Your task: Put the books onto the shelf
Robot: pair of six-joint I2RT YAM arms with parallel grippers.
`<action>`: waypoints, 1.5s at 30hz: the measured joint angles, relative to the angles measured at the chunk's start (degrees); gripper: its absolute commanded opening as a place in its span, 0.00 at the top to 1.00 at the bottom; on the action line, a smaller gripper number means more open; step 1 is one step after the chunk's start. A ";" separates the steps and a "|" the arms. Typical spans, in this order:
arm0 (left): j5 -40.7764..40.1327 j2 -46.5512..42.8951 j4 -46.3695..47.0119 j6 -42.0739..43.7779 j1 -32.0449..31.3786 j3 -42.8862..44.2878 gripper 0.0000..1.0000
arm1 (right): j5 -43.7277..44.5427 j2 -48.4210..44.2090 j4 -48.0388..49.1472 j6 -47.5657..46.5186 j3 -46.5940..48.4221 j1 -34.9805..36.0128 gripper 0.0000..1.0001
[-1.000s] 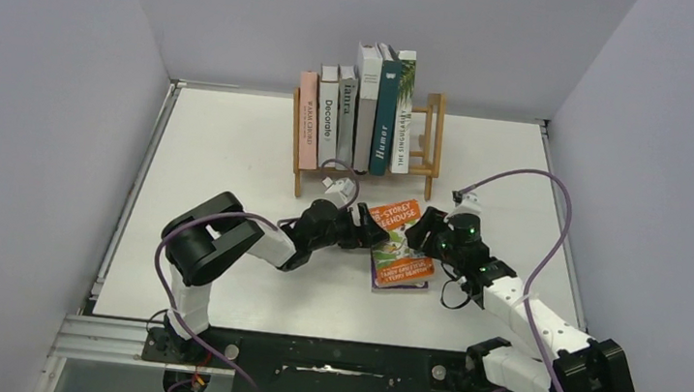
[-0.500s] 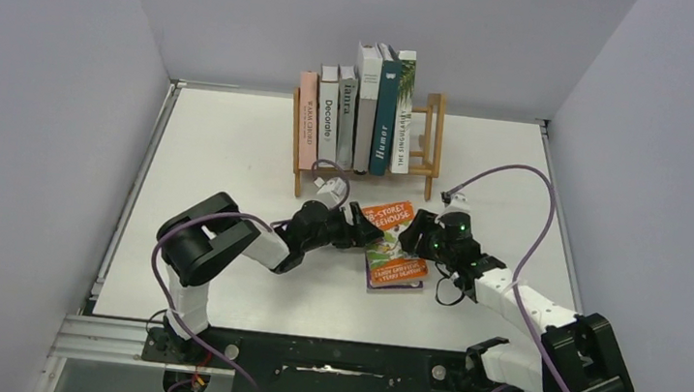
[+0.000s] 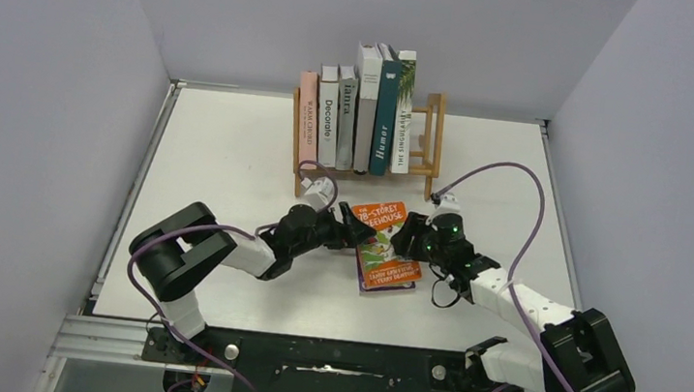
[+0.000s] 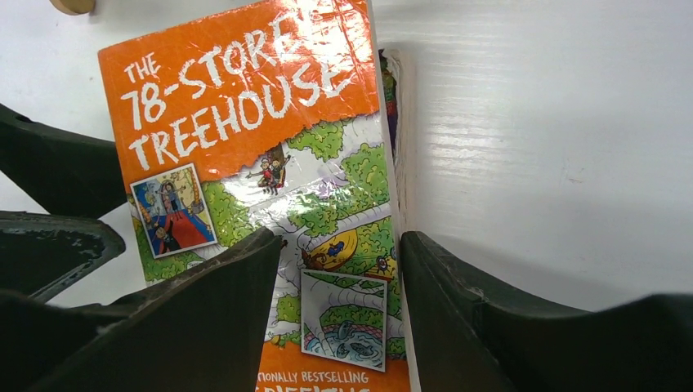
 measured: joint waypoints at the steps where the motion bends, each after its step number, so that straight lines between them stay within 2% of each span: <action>1: -0.17 -0.04 0.09 0.00 0.00 -0.31 0.24 | -0.04 0.00 0.04 -0.07 0.00 0.22 0.44; 13: -0.55 0.09 8.02 0.92 0.02 -4.04 0.26 | -1.33 0.68 1.36 -1.77 0.00 1.75 0.45; 24: 1.18 1.88 17.59 2.01 0.02 -3.78 0.27 | -3.80 0.68 3.26 -2.67 -0.02 2.93 0.44; 29: 2.47 4.90 19.76 1.92 0.02 -2.58 0.32 | -4.46 0.68 3.54 -3.34 -0.02 3.21 0.44; 32: 2.89 5.90 20.24 1.88 0.02 -2.34 0.41 | -4.66 0.68 3.65 -3.61 -0.02 3.34 0.44; 34: 2.89 5.95 20.20 1.86 0.02 -2.29 0.52 | -4.90 0.68 3.74 -3.72 -0.02 3.37 0.44; 39: 2.03 5.88 18.53 2.78 0.17 -1.90 0.94 | -5.20 0.66 3.76 -3.72 -0.02 3.37 0.44; 40: 1.97 5.79 18.23 2.62 0.26 -1.90 0.99 | -5.16 0.66 3.65 -3.80 -0.02 3.37 0.44; 45: 2.21 3.91 15.67 3.52 0.28 -1.77 1.00 | -4.92 -0.72 2.56 -3.87 -0.02 3.74 0.36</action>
